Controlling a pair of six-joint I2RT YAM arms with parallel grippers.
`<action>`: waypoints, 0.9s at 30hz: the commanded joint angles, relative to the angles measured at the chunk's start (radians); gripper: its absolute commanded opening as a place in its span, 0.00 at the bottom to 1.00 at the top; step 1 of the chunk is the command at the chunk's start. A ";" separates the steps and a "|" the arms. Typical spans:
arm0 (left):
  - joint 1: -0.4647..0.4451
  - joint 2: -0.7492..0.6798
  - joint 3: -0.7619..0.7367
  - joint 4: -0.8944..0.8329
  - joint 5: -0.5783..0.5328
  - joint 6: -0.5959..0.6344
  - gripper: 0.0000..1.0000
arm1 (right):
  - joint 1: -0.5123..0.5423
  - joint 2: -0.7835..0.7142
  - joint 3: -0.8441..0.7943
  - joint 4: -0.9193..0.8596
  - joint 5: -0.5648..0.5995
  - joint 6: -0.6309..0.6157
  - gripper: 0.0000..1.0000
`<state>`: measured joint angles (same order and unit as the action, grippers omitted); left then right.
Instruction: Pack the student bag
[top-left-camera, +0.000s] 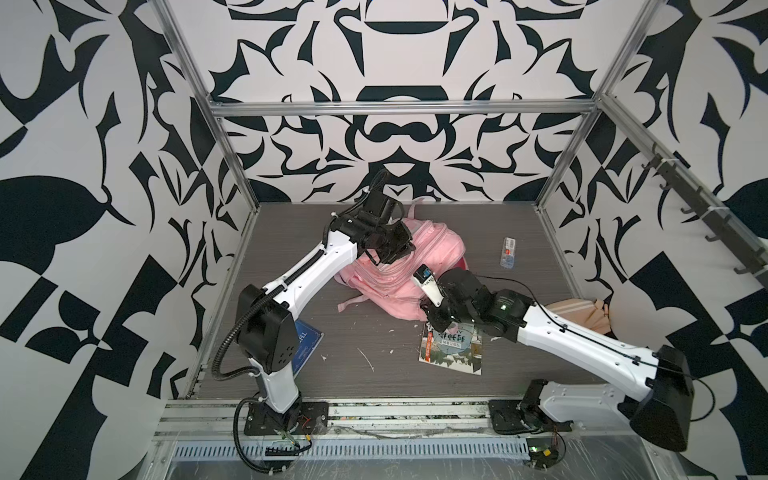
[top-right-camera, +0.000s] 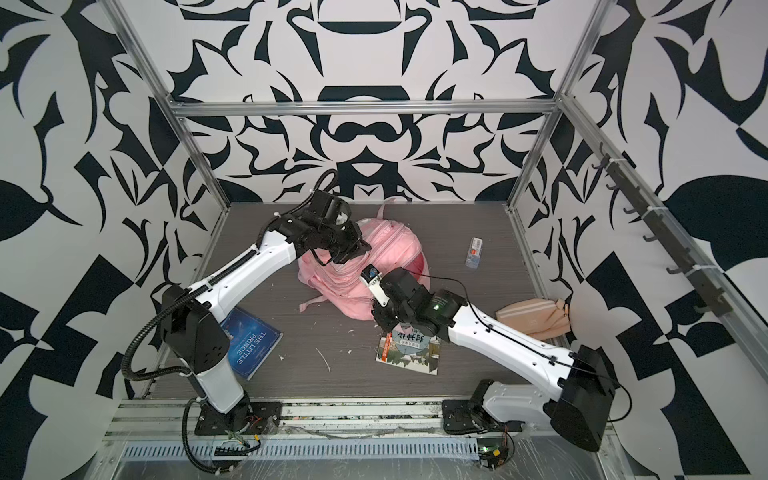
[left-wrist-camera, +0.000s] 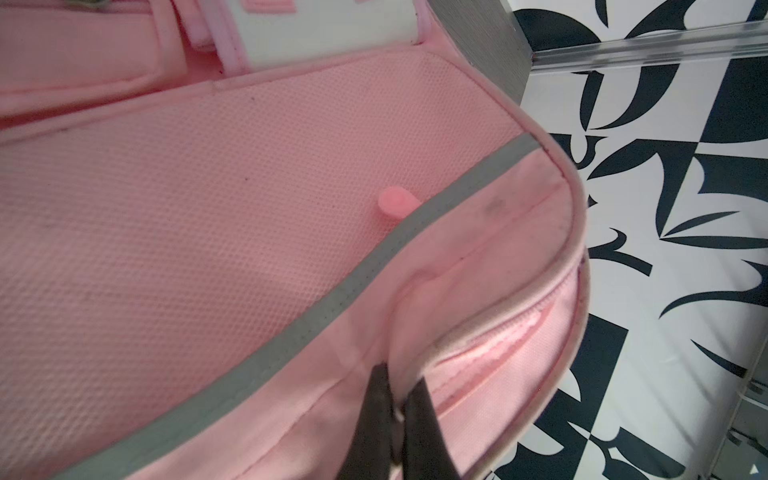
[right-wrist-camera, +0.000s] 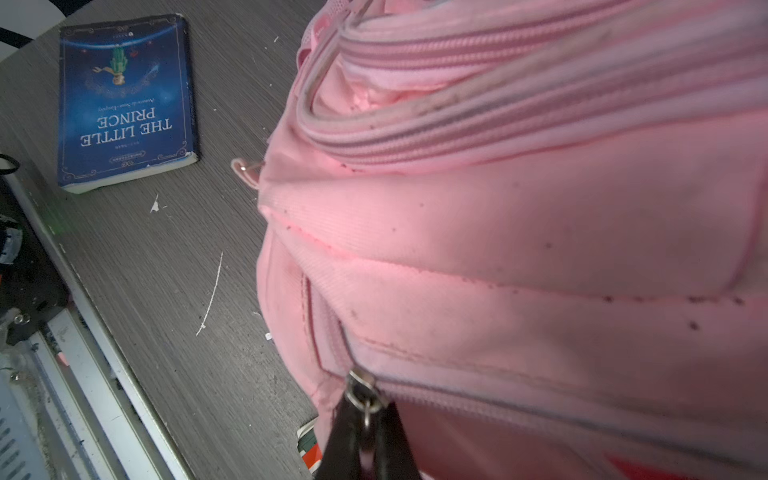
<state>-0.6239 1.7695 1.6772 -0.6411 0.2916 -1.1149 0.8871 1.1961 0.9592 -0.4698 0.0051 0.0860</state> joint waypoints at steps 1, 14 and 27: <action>0.022 -0.007 0.042 0.074 -0.048 -0.051 0.00 | 0.021 -0.009 0.025 -0.072 -0.059 -0.027 0.00; 0.009 -0.011 -0.084 0.138 -0.036 -0.065 0.00 | 0.023 0.205 0.369 -0.397 0.220 -0.130 0.00; 0.015 0.008 -0.167 0.219 -0.002 -0.071 0.00 | 0.000 0.186 0.340 -0.320 -0.050 0.000 0.01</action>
<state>-0.6235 1.7744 1.5303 -0.4686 0.3130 -1.1526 0.8856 1.4189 1.2888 -0.8349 0.0750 0.0250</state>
